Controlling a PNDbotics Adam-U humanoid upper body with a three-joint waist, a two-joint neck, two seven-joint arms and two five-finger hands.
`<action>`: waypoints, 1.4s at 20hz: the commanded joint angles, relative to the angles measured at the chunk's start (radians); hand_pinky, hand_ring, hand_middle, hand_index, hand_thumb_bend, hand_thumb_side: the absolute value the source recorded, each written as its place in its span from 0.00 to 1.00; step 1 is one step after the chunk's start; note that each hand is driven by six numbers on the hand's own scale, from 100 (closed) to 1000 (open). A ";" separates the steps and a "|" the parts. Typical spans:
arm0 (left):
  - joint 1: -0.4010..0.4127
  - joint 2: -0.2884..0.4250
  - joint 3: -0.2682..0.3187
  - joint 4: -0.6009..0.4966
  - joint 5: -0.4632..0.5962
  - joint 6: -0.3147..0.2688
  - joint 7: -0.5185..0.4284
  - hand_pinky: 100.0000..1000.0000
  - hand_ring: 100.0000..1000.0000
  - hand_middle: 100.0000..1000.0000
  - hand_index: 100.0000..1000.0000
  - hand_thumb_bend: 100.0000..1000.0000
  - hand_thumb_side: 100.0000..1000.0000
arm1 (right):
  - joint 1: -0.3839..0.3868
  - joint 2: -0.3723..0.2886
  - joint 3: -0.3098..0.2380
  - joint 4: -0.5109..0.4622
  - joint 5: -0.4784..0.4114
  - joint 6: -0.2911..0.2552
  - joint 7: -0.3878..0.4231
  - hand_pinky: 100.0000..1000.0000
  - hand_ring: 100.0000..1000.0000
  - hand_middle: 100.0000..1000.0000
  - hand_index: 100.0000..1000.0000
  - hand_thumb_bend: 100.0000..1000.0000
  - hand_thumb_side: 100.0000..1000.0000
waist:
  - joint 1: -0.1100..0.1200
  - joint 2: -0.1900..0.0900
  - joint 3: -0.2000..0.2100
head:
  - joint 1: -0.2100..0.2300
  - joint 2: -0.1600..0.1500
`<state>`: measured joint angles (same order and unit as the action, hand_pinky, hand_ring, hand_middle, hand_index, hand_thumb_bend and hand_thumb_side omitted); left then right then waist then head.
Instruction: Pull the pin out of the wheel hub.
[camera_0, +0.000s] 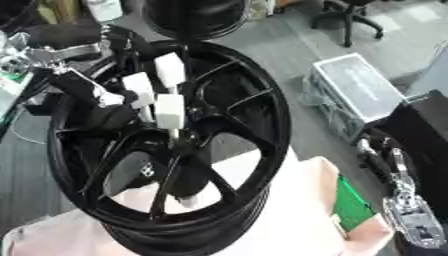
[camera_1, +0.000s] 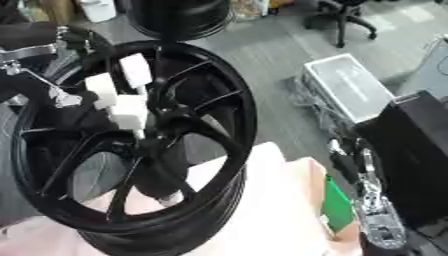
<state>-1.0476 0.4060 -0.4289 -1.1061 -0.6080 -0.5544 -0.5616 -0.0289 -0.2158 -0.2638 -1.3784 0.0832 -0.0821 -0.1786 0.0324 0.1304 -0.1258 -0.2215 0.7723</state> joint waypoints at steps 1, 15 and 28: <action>-0.023 0.009 0.009 0.004 -0.030 -0.353 -0.345 0.67 0.53 0.81 0.89 0.24 0.38 | -0.009 -0.025 0.001 -0.011 -0.001 -0.003 0.003 0.41 0.50 0.76 0.86 0.00 0.46 | -0.002 -0.020 -0.003 | 0.001 -0.002; -0.009 -0.012 -0.018 0.037 -0.030 -0.353 -0.345 0.62 0.51 0.70 0.81 0.14 0.36 | -0.010 -0.023 0.002 -0.008 -0.004 -0.004 0.003 0.41 0.50 0.76 0.86 0.00 0.45 | -0.001 -0.019 -0.008 | 0.004 -0.002; -0.005 -0.026 -0.029 0.094 0.079 -0.333 -0.345 0.41 0.28 0.39 0.59 0.00 0.19 | -0.010 -0.023 0.003 -0.006 -0.005 -0.003 0.002 0.41 0.50 0.76 0.86 0.00 0.45 | -0.002 -0.021 -0.009 | 0.007 -0.002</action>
<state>-1.0388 0.3758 -0.4592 -1.0167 -0.5356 -0.5526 -0.5634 -0.0323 -0.2158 -0.2594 -1.3775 0.0830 -0.0825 -0.1783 0.0347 0.1272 -0.1334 -0.2173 0.7723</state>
